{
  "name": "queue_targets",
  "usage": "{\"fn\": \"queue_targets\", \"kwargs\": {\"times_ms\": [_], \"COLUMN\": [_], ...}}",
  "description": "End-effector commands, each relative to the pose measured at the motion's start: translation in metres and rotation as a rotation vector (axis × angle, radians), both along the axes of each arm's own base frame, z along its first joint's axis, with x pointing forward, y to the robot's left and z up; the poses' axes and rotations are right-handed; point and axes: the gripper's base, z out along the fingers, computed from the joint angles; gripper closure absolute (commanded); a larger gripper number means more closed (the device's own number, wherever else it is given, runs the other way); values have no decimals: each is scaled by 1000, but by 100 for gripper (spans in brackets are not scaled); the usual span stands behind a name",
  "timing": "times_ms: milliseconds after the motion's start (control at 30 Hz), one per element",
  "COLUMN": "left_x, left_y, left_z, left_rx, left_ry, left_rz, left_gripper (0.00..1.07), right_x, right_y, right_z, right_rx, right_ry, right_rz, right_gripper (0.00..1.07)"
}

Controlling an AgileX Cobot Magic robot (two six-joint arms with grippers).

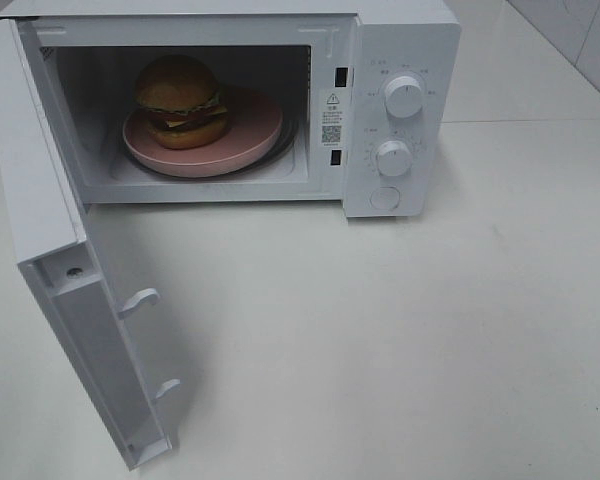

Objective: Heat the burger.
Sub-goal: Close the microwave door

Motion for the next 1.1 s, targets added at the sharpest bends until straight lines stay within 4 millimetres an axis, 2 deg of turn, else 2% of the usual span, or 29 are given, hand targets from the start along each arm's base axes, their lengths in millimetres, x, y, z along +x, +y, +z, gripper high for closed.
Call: {"fn": "queue_targets", "kwargs": {"times_ms": [33, 500, 767, 833, 867, 900, 933, 967, 1000, 1033, 1067, 1100], "left_x": [-1, -1, -4, -2, -2, -1, -1, -1, 0, 1, 3, 3], "left_y": [0, 0, 0, 1, 1, 3, 3, 3, 3, 3, 4, 4], "left_z": [0, 0, 16, 20, 20, 22, 23, 23, 23, 23, 22, 22], "left_rx": [-8, -15, -46, -37, -37, -28, -23, -23, -23, -24, -27, -27], "left_ry": [-3, -3, -107, -155, -155, -185, -193, -193, -203, -208, -229, -229], "left_rz": [1, 4, 20, 33, 33, 44, 48, 48, 50, 51, 53, 53], "left_gripper": [9, 9, 10, 19, 19, 31, 37, 37, 53, 63, 78, 78], "right_x": [-3, -3, -3, -3, -3, -3, -3, -3, -3, -3, -3, -3], "right_y": [0, 0, 0, 0, 0, 0, 0, 0, 0, 0, 0, 0], "right_z": [0, 0, 0, 0, 0, 0, 0, 0, 0, 0, 0, 0], "right_rx": [1, 1, 1, 1, 1, 1, 1, 1, 1, 1, 1, 1], "right_ry": [-35, -35, -35, -35, -35, -35, -35, -35, -35, -35, -35, -35], "right_rz": [-1, -1, -1, -1, -1, -1, -1, -1, -1, -1, -1, -1], "right_gripper": [34, 34, 34, 34, 34, 34, 34, 34, 34, 34, 34, 34]}}
